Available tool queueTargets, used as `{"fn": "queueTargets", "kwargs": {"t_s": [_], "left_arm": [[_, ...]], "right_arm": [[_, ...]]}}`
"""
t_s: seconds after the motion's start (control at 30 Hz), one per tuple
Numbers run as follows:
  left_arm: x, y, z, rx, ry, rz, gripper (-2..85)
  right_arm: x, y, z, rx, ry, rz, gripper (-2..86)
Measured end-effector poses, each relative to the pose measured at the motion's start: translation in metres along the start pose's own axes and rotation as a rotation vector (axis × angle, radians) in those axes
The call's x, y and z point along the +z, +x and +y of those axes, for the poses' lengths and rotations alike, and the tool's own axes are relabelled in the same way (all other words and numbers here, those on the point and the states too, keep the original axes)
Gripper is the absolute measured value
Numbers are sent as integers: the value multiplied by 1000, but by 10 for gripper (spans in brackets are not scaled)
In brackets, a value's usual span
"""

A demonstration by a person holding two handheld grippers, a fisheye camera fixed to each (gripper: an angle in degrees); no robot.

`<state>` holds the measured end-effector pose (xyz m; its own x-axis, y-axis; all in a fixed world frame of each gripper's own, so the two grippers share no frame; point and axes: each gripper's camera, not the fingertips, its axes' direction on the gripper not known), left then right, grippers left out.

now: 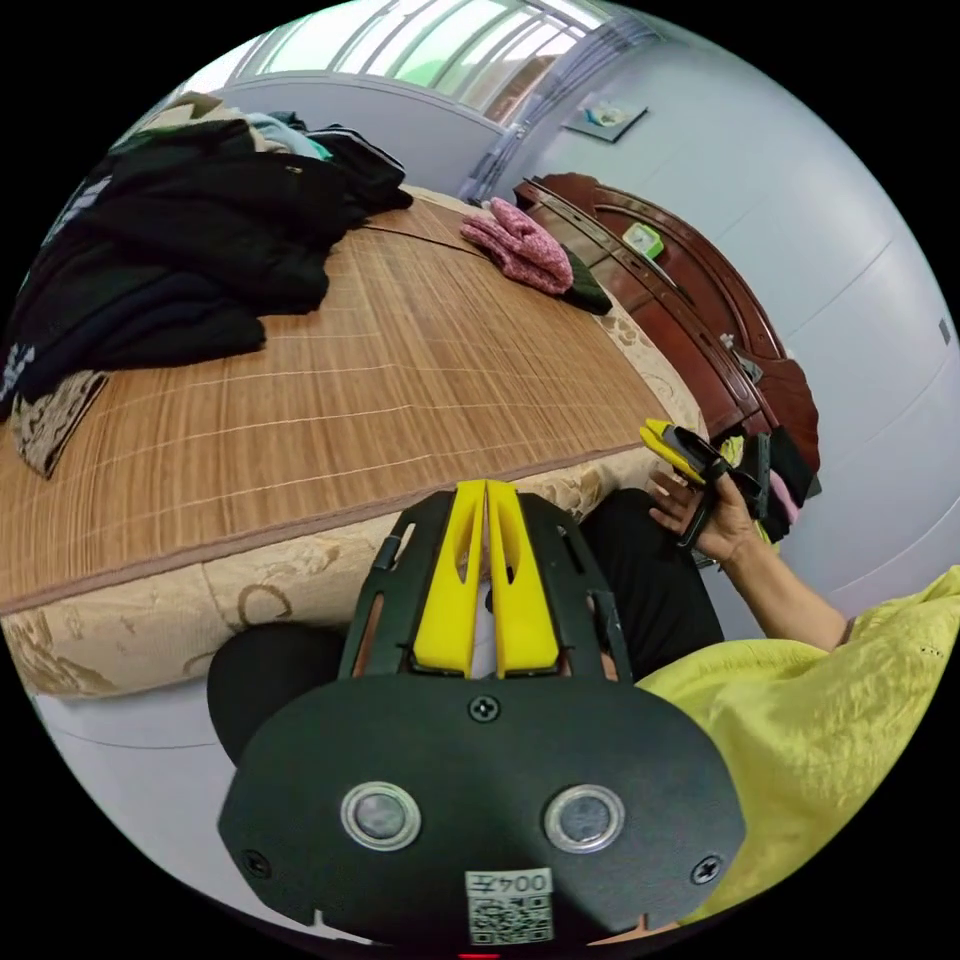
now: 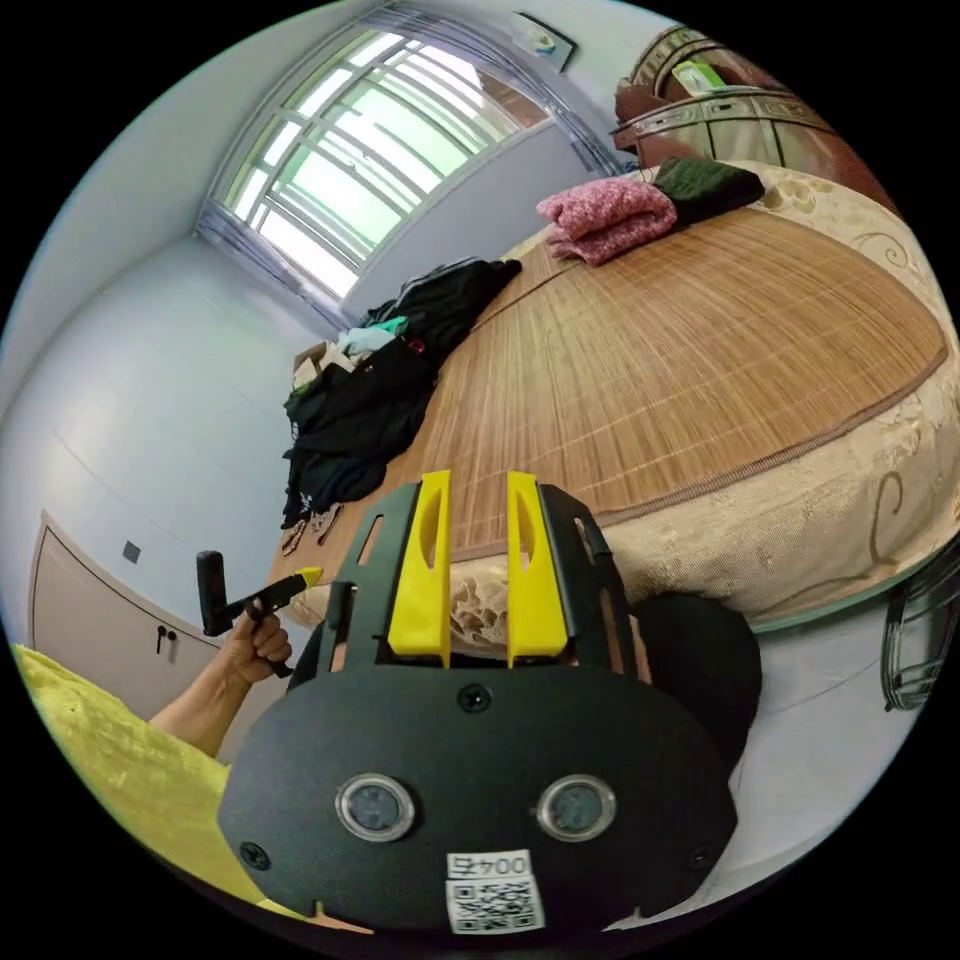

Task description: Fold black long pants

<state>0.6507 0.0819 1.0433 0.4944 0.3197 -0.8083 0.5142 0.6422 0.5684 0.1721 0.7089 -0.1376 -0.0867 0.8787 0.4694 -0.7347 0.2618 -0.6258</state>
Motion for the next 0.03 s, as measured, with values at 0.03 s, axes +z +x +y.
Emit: {"fn": "queueTargets", "kwargs": {"t_s": [0.03], "left_arm": [[-6, -13, 9, -33, 22, 1, 15]], "right_arm": [[12, 7, 0, -16, 13, 0, 100]]}}
